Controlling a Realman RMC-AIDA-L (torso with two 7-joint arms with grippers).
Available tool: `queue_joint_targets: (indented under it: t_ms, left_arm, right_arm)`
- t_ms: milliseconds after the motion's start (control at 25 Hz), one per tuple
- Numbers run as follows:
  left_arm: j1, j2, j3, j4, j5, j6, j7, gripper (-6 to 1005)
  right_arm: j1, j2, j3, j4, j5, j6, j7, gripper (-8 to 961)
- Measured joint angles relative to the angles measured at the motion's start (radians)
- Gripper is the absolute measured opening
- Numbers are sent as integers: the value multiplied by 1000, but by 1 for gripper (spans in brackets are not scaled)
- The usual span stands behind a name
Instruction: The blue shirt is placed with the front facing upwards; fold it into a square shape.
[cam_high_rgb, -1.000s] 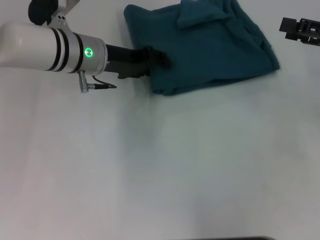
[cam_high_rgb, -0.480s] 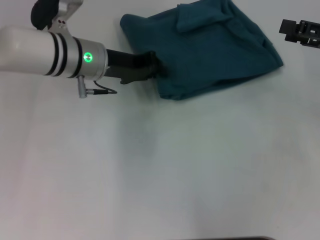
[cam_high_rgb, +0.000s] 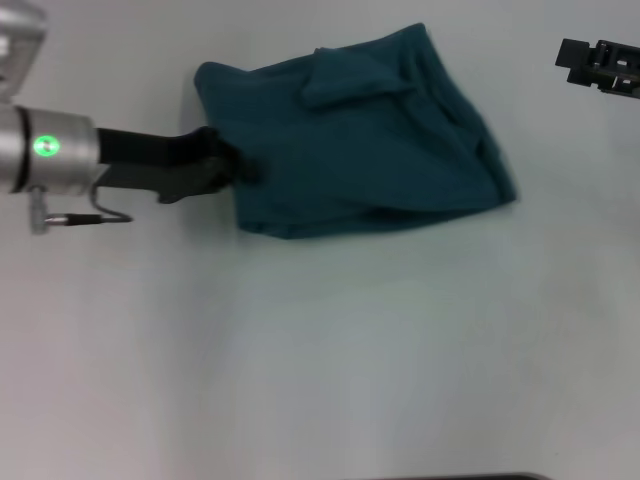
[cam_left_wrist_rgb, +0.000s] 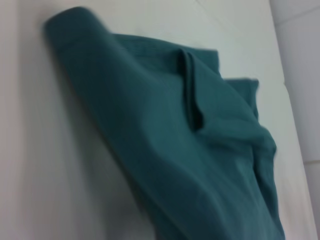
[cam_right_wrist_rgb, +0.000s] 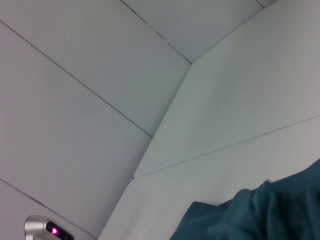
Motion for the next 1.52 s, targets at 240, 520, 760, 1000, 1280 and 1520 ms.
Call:
queue_joint_targets:
  t_ms: [240, 520, 760, 1000, 1280, 1520]
  left_arm:
    - [62, 73, -78, 7, 6, 55, -5, 103]
    - [94, 124, -86, 13, 19, 98, -24, 102]
    - [97, 133, -107, 17, 38, 109, 5, 111]
    - [113, 161, -116, -3, 39, 132, 15, 192]
    - [169, 128, -283, -185, -30, 211, 0, 402]
    - [137, 86, -308, -207, -125, 228, 35, 545]
  right_arm:
    - [1, -1, 0, 0, 0, 1, 2, 867]
    - [7, -3, 0, 1, 1, 2, 3, 867]
    - [21, -1, -9, 6, 1, 8, 5, 867]
    - [34, -6, -12, 22, -6, 15, 5, 867]
    - [61, -10, -11, 22, -59, 51, 14, 868]
    - [166, -17, -15, -21, -216, 80, 113, 868]
